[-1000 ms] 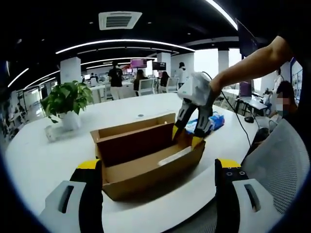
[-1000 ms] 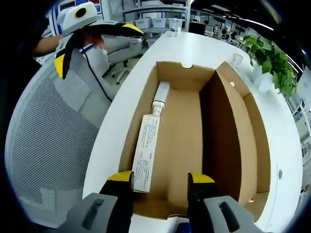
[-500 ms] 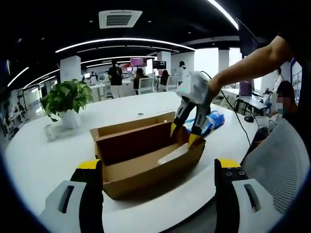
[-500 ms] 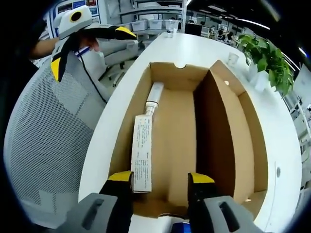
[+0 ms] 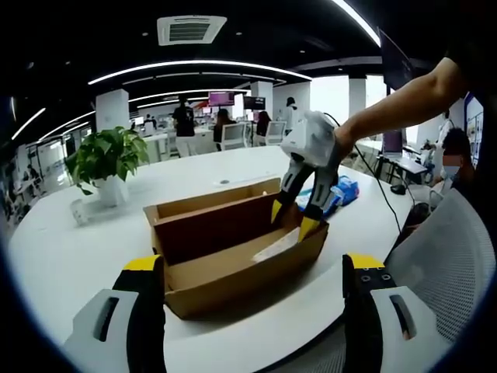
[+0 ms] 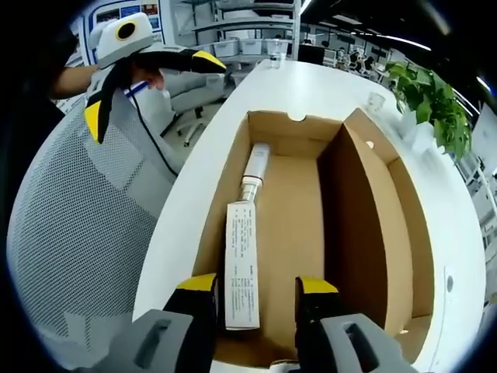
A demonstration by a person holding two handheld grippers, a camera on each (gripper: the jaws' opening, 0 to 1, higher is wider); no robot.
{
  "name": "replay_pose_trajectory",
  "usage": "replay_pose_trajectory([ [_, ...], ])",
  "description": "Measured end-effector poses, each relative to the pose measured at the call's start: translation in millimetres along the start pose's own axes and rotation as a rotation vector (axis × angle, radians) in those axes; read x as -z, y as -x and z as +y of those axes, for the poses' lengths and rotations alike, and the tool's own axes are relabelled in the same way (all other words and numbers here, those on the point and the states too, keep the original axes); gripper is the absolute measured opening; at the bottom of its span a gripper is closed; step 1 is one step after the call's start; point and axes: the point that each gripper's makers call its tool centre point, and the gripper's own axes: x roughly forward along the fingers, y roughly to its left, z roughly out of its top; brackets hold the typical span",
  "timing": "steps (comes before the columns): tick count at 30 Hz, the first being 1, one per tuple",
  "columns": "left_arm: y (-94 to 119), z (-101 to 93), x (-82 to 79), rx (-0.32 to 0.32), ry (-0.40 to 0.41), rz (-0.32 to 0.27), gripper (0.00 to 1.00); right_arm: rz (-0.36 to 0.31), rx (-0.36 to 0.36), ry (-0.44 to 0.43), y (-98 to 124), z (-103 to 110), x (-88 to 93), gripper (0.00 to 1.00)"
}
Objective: Operate the shoe box by opening the lid, removing the specified soft item, and placing it in the target area until the item is outside and the box remains undamaged.
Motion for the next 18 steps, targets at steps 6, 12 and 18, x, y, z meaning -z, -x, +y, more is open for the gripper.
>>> replay_pose_trajectory([
  [6, 0, 1.4, -0.4, -0.004, 0.006, -0.003, 0.99, 0.006, -0.002, 0.002, -9, 1, -1.4, 0.31],
  [12, 1, 1.8, 0.5, -0.005, 0.007, -0.001, 0.98, 0.007, -0.005, -0.005, -18, 4, -0.6, 0.25],
  [18, 0, 1.6, 1.6, -0.005, 0.001, 0.005, 0.98, 0.005, -0.007, -0.008, -19, 6, 0.1, 0.2],
])
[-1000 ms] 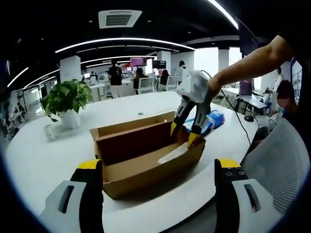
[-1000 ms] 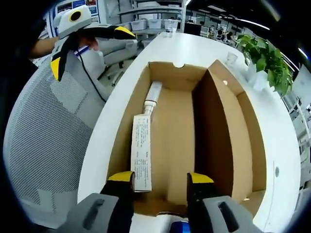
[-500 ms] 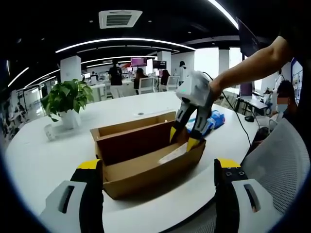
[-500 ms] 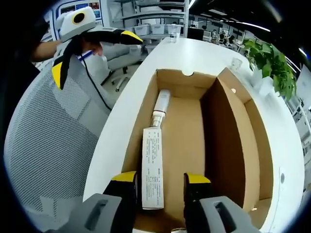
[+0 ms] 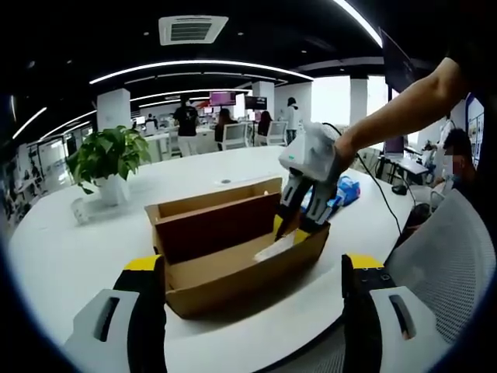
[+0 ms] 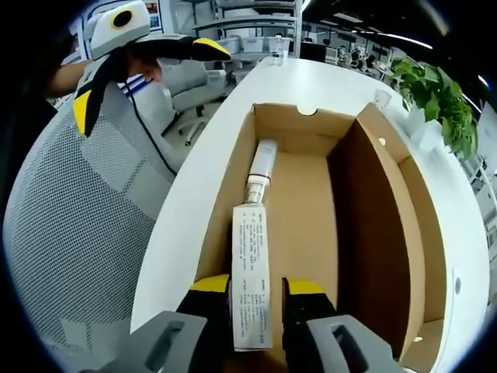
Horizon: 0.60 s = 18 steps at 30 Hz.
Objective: Operate the shoe box by opening the lid, removing the specified soft item, and placing it in the target area until the item is outside and the box remains undamaged.
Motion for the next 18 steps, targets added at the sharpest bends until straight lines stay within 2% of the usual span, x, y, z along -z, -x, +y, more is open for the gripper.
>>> replay_pose_trajectory([
  [4, -0.7, -2.3, 0.7, 0.006, -0.005, 0.006, 0.98, -0.004, 0.002, 0.003, -0.1, 2.0, 0.3, 0.16],
  [18, -2.6, -5.2, 2.7, 0.016, -0.021, 0.021, 0.98, -0.02, 0.039, -0.002, 6.5, 1.4, 0.6, 0.15],
])
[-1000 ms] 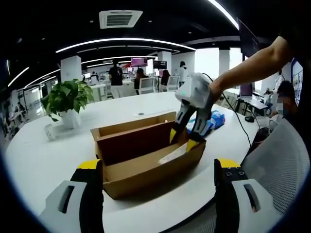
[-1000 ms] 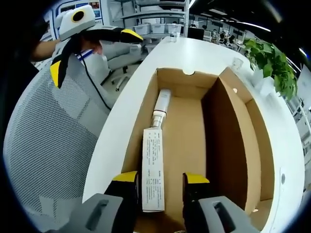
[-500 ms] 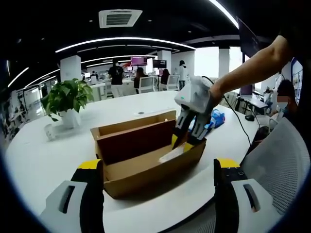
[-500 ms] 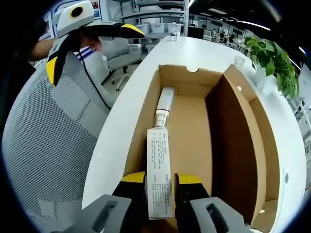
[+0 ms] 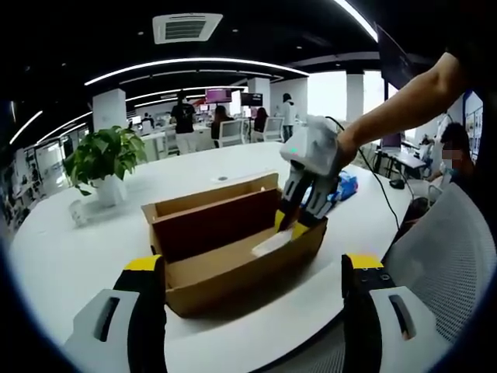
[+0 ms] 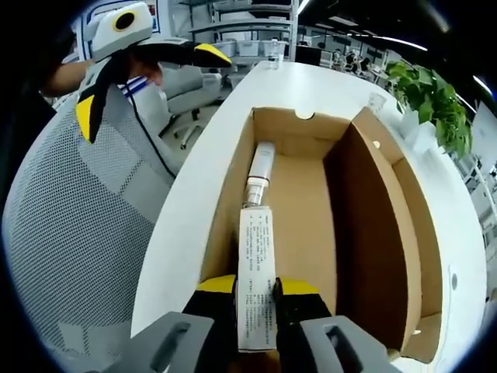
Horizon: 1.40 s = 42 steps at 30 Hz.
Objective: Operate the shoe box by opening the lid, removing the specified soft item, and placing it in the target area until the item is outside and the box remains undamaged.
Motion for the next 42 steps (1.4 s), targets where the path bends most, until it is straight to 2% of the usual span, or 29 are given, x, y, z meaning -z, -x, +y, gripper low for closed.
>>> replay_pose_trajectory([
  [7, 0, -0.6, -0.1, 0.002, -0.01, 0.002, 0.98, -0.021, 0.007, 0.0, 10, 1, -4.4, 0.15],
  [18, -1, -3.2, 0.3, 0.012, -0.018, 0.004, 0.98, -0.06, 0.072, 0.032, 33, -5, -21.2, 0.15],
  [33, -1, -3.5, 1.0, 0.012, -0.018, 0.005, 0.99, -0.112, 0.119, 0.091, 79, -12, -50.9, 0.15],
  [42, -1, -4.6, 3.3, 0.015, -0.02, 0.013, 0.99, -0.118, 0.13, 0.13, 106, -16, -57.3, 0.15],
])
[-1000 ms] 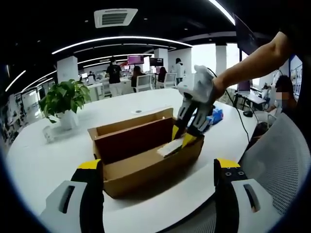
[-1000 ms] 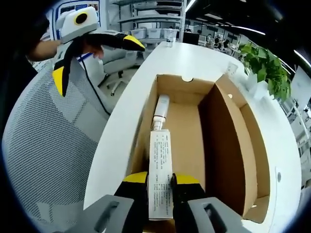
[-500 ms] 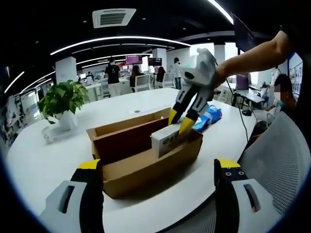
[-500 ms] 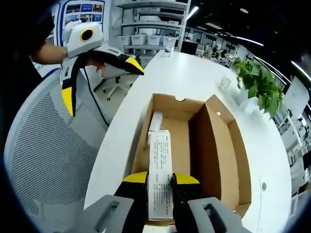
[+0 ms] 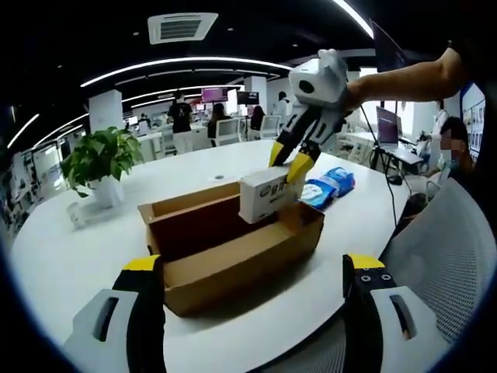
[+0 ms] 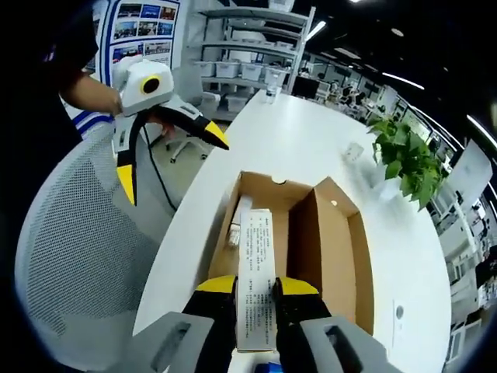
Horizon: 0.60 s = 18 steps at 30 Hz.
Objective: Operate the shoe box by opening the lid, removing the specified soft item, and placing it in the target area until the item is outside and the box remains undamaged.
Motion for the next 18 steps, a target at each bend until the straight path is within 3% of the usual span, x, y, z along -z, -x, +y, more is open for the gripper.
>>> replay_pose_trajectory([
  [18, -1, -3.5, 7.8, 0.013, 0.003, 0.033, 1.0, -0.015, 0.034, 0.026, 55, -19, 1.6, 0.15],
])
